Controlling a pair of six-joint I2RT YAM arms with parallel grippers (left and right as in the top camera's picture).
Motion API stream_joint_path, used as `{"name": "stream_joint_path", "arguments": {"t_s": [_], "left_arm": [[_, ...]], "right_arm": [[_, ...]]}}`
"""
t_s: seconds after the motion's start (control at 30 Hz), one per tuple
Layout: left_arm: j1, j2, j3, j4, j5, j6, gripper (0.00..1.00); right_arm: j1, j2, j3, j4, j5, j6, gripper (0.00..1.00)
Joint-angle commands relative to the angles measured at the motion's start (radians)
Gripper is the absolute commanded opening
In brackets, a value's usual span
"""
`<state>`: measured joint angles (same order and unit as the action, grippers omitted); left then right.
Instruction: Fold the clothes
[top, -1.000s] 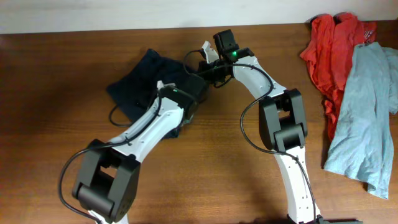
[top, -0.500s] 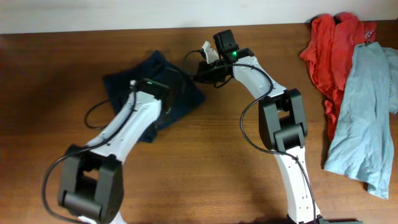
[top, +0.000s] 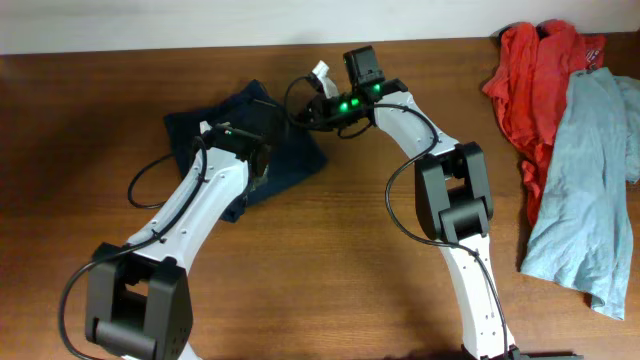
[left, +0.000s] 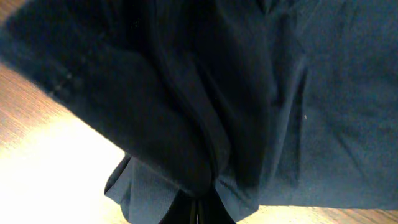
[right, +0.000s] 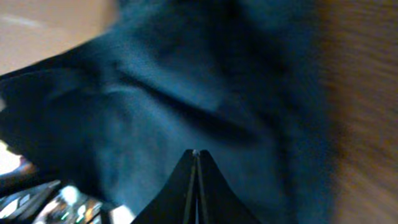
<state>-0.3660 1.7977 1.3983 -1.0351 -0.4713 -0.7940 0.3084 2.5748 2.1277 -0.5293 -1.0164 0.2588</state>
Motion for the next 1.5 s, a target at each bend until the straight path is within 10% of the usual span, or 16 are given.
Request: {"name": "stream_joint_path", "arguments": {"t_s": [0.0,0.6,1.47], "left_arm": [[0.001,-0.034,-0.006,0.010,-0.004,-0.005,0.01],[0.022,-0.035,-0.006,0.060,0.053,-0.006,0.01],[0.399,-0.023,-0.009,-0.005,-0.015,0.054,0.01]], "right_arm": [[0.022,0.017,0.003,0.001,-0.151,0.008,0.04],[0.142,0.167,0.002,0.026,0.170,0.263,0.04],[0.135,0.198,0.002,0.027,0.190,0.282,0.04]]}}
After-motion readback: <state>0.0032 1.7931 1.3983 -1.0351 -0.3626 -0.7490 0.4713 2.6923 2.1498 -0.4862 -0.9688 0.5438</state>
